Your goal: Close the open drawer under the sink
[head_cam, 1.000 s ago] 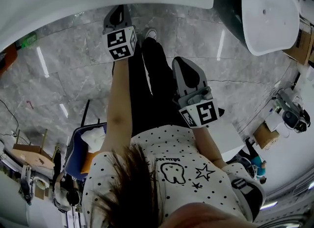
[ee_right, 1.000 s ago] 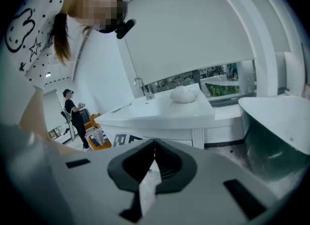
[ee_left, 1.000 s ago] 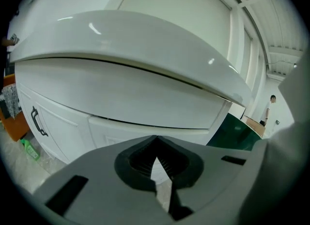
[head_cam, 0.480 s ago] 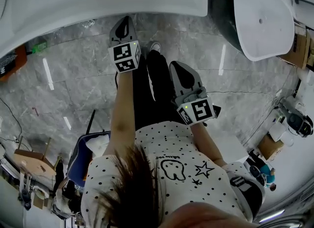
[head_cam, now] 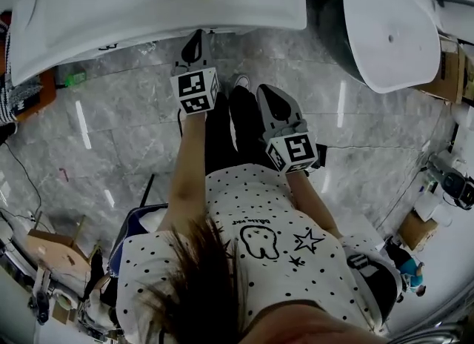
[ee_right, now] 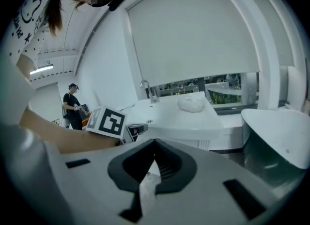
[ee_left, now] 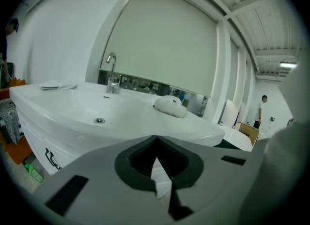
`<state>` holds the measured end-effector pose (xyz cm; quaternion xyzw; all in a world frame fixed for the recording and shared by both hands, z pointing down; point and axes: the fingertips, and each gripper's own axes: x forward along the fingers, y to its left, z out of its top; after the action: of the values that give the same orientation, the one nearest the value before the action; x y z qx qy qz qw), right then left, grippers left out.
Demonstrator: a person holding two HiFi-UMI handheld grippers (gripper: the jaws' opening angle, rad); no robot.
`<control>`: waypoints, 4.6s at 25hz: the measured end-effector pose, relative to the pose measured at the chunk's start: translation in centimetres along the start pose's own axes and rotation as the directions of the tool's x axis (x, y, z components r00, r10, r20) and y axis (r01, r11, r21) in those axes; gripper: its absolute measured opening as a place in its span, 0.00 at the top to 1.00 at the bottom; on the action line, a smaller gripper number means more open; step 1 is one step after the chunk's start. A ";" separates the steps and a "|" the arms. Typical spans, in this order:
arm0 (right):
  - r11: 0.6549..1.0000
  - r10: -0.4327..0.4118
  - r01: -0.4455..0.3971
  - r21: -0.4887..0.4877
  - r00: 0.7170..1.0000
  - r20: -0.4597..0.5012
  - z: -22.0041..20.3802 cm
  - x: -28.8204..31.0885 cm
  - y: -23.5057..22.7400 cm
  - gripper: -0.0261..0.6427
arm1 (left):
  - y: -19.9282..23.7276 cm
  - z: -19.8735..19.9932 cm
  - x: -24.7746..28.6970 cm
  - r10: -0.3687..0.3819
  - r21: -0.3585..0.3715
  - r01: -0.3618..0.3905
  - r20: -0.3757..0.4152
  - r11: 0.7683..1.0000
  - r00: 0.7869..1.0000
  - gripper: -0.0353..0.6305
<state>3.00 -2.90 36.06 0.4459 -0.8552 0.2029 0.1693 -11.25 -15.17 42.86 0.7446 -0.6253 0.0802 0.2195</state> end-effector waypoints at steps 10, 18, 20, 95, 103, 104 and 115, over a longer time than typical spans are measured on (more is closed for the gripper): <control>1.000 0.000 0.000 -0.004 1.000 0.031 2.6 -0.1 0.9 0.94 | -2.7 6.0 -4.3 -0.081 0.072 0.075 0.076 0.995 0.994 0.94; 0.999 0.034 -0.031 -0.045 0.998 0.061 4.1 -0.9 2.3 0.94 | -3.5 10.6 -7.4 -0.106 0.128 0.086 0.157 0.988 0.982 0.94; 0.998 0.036 -0.033 -0.047 0.997 0.065 4.2 -1.2 2.4 0.94 | -3.9 11.3 -8.2 -0.116 0.141 0.092 0.173 0.986 0.978 0.94; 0.990 0.090 -0.069 -0.127 0.982 0.169 6.6 -4.6 4.7 0.94 | -7.4 8.3 -19.8 -0.169 0.130 0.151 0.143 0.980 0.975 0.94; 0.990 0.111 -0.095 -0.106 0.980 0.163 6.3 -4.6 5.0 0.94 | -7.5 8.2 -20.0 -0.170 0.129 0.152 0.139 0.980 0.976 0.94; 0.989 0.121 -0.106 -0.100 0.980 0.159 6.1 -4.5 5.0 0.94 | -7.4 8.2 -20.0 -0.169 0.129 0.152 0.139 0.980 0.976 0.94; 0.984 0.143 -0.124 -0.128 0.978 0.153 6.0 -4.4 5.8 0.94 | -7.2 8.0 -20.1 -0.168 0.122 0.152 0.137 0.981 0.976 0.94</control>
<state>-0.08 0.18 27.71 0.3917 -0.9045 0.1265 0.1115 -9.61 0.29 26.18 0.8074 -0.5723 0.0419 0.1371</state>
